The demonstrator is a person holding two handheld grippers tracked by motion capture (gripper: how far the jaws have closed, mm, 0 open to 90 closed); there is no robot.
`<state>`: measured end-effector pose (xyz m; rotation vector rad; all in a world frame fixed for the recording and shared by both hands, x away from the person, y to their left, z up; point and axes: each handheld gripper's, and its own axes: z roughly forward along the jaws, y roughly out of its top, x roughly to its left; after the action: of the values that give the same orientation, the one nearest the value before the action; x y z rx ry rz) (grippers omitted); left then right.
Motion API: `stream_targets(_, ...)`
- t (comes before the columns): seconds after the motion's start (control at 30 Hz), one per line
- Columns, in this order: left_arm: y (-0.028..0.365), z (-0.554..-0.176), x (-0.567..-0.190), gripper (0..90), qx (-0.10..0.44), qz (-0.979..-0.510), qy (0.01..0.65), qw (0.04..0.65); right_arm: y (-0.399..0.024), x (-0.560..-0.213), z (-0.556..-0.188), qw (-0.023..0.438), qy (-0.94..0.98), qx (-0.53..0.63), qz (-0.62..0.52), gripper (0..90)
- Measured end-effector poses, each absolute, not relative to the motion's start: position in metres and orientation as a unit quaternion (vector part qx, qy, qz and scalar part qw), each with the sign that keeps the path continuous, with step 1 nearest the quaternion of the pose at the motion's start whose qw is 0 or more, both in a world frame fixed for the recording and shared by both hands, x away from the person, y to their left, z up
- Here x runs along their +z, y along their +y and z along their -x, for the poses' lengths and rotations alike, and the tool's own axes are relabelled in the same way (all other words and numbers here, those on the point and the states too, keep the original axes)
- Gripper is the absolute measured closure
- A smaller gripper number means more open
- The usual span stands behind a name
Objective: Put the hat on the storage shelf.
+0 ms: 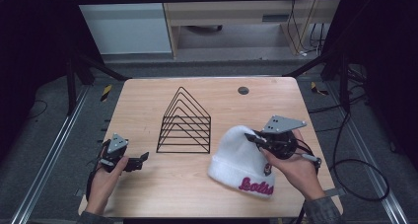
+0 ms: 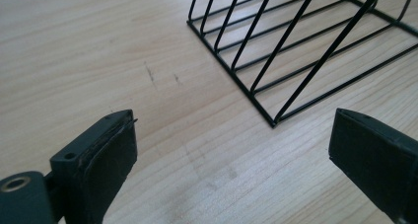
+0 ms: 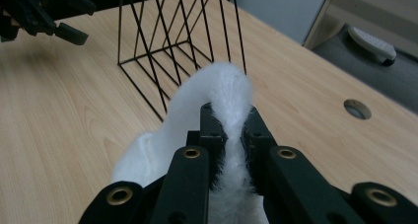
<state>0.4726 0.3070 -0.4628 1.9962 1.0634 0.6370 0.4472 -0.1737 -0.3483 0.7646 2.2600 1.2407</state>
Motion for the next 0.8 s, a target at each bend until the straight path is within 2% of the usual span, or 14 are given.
stream_targets(0.13,0.306,-0.473,-0.441,4.1,0.252,-0.772,0.408,0.417,-0.177,-0.334,-0.453,0.236,0.815,0.457,-0.269,83.5)
stream_targets(0.43,0.295,-0.475,-0.398,4.7,0.253,-0.773,0.393,0.428,-0.189,-0.303,-0.47,0.255,0.791,0.484,-0.274,83.5)
stream_targets(0.8,0.282,-0.476,-0.373,4.3,0.235,-0.787,0.352,0.449,-0.188,-0.271,-0.478,0.278,0.774,0.497,-0.276,83.5)
